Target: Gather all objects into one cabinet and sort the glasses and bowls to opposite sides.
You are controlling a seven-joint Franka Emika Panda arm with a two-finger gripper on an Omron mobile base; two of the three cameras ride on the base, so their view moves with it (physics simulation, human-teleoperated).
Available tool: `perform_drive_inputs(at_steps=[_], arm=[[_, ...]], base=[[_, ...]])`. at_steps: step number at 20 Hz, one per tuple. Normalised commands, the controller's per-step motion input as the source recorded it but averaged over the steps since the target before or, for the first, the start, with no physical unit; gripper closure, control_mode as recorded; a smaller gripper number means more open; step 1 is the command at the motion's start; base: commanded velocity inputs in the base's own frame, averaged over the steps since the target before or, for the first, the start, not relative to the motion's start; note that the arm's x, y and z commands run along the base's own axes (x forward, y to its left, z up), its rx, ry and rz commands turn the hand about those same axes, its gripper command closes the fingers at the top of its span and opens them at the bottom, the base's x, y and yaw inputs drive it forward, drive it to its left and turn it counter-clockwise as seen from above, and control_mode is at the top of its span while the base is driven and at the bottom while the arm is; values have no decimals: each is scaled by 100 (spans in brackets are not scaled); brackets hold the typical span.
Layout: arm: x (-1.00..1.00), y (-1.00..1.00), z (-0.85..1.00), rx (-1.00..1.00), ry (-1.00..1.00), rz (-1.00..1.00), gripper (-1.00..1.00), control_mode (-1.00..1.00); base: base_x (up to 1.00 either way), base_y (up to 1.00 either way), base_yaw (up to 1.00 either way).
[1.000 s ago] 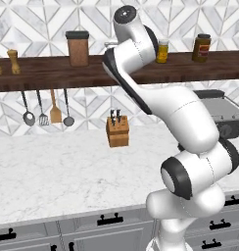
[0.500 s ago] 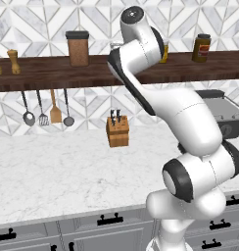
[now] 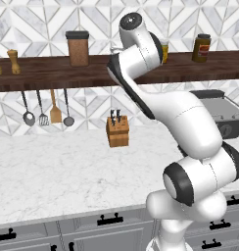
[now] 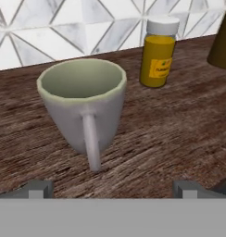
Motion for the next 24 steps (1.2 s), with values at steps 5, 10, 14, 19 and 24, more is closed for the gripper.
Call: perform_drive_inputs(at_steps=[5,10,14,19,24], arm=[[13,-2,-3,4,0,0,-100,-100],[4,-1,0,7,1,0,-100,-100],[17,-3,0,3,0,0,-100,-100],[19,-9,0,0,0,1,-100,-100],[15,-3,0,1,0,4,-100,-100]], base=[[0,0,0],[0,0,0],[0,0,0],[0,0,0],[0,0,0]])
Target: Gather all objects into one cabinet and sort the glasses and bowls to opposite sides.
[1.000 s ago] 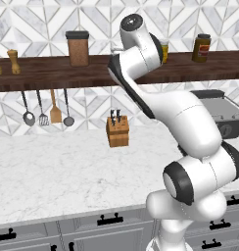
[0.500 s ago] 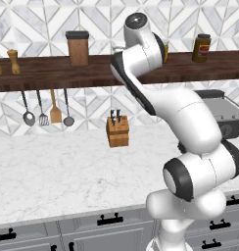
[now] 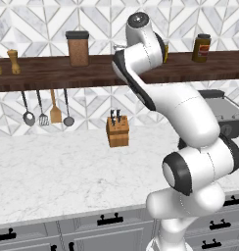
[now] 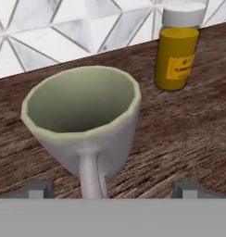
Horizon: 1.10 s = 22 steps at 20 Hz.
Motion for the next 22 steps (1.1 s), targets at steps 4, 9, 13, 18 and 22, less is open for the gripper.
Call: perform_drive_inputs(at_steps=[4,9,13,18,22], arm=[[10,0,0,1,0,2,-100,-100],[5,0,-6,0,0,2,-100,-100],[15,0,-17,0,0,1,-100,-100],[19,0,-23,0,0,1,100,-100],[16,0,-9,0,0,2,100,-100]], base=[[0,0,0],[0,0,0],[0,0,0],[0,0,0],[0,0,0]])
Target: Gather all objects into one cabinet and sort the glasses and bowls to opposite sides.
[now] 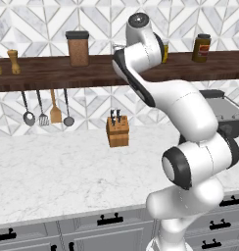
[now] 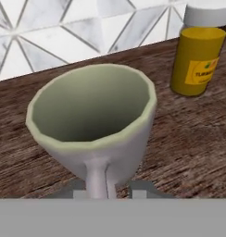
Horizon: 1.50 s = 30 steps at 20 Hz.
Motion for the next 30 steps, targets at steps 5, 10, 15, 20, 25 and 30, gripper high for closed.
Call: perform_drive_inputs(at_steps=[5,10,15,20,25,30], arm=[[5,0,-11,0,0,2,100,-100],[-21,0,-7,0,0,3,100,-100],[-100,0,8,0,-14,0,100,-100],[-100,0,11,0,-20,0,100,-100],[-100,0,9,0,-17,0,100,-100],[-100,0,17,2,-1,0,100,-100]], base=[[0,0,0],[0,0,0],[0,0,0],[0,0,0],[0,0,0],[0,0,0]])
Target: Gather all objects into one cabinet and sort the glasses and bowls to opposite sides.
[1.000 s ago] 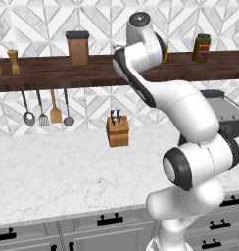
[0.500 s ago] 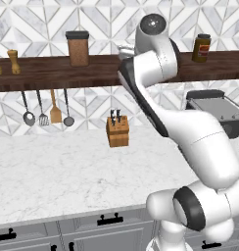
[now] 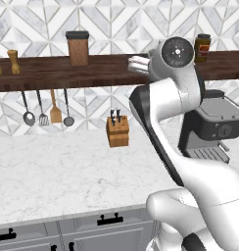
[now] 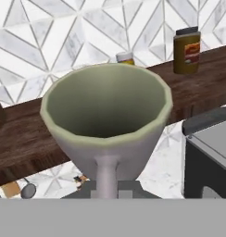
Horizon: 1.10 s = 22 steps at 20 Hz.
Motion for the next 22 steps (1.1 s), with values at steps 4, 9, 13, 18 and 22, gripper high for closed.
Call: perform_drive_inputs(at_steps=[4,9,13,18,22], arm=[[-100,0,18,7,4,0,100,-100],[-100,0,13,8,6,0,100,-100],[-59,7,0,2,2,0,100,-100],[-12,6,0,0,1,0,100,-100],[-24,0,0,0,2,0,100,-100]], base=[[0,0,0],[0,0,0],[0,0,0],[0,0,0],[0,0,0]])
